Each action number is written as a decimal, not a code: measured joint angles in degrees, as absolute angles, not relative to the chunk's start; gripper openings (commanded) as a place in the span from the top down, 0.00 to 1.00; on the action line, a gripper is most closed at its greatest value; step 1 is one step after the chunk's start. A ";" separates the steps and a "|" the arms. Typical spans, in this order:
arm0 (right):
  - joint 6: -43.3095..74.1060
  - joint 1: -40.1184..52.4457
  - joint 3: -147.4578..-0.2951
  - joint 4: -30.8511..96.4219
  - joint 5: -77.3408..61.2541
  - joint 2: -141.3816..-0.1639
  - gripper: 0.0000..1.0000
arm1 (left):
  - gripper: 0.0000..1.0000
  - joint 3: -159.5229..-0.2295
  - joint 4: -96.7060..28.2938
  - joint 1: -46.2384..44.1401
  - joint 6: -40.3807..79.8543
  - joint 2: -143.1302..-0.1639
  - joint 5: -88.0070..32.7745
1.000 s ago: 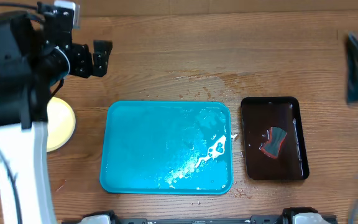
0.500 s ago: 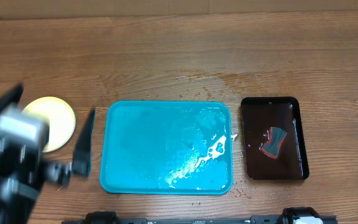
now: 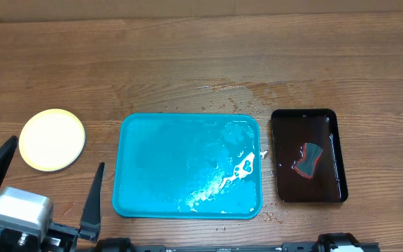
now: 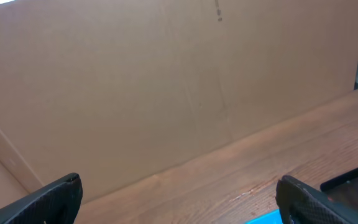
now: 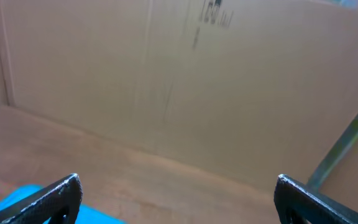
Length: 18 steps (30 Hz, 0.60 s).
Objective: Clean dirty plates on tray and stack at the side
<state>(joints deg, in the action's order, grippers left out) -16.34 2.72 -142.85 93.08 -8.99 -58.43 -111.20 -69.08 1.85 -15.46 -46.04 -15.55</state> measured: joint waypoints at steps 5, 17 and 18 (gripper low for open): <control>-16.34 2.70 -142.80 96.92 -8.99 -58.50 0.00 | 0.00 -111.13 -71.92 1.85 -15.49 -46.04 -15.55; -16.32 2.70 -142.78 97.14 -8.99 -58.50 0.00 | 0.00 -111.04 -79.70 1.85 -15.51 -46.04 -15.55; -16.34 2.70 -142.78 97.12 -8.97 -58.50 0.00 | 0.00 -111.04 -79.79 1.85 -15.51 -46.04 -15.53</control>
